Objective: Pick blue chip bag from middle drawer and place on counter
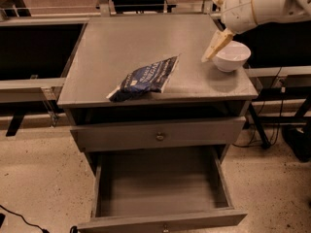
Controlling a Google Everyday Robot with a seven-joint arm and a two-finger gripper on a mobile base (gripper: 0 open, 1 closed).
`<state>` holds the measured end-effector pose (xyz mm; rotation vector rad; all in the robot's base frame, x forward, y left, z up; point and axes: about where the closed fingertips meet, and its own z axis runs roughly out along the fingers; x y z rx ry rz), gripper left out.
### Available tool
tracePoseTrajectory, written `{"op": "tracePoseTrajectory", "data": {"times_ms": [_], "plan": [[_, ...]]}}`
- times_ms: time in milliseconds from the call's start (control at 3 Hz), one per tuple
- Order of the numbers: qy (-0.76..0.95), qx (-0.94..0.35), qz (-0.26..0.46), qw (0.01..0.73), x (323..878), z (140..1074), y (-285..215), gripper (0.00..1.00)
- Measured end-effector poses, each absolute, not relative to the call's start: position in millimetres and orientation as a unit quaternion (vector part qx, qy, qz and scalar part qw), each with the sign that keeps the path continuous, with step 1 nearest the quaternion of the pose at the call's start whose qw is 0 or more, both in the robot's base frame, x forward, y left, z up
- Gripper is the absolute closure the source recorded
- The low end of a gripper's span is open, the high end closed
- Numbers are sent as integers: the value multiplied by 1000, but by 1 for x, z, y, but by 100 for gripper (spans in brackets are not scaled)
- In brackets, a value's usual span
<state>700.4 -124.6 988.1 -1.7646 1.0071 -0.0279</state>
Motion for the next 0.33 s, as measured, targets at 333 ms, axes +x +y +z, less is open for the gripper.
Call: {"op": "tracePoseTrajectory", "data": {"times_ms": [333], "plan": [[418,-737,-16,531,701,997,-128,0]]}}
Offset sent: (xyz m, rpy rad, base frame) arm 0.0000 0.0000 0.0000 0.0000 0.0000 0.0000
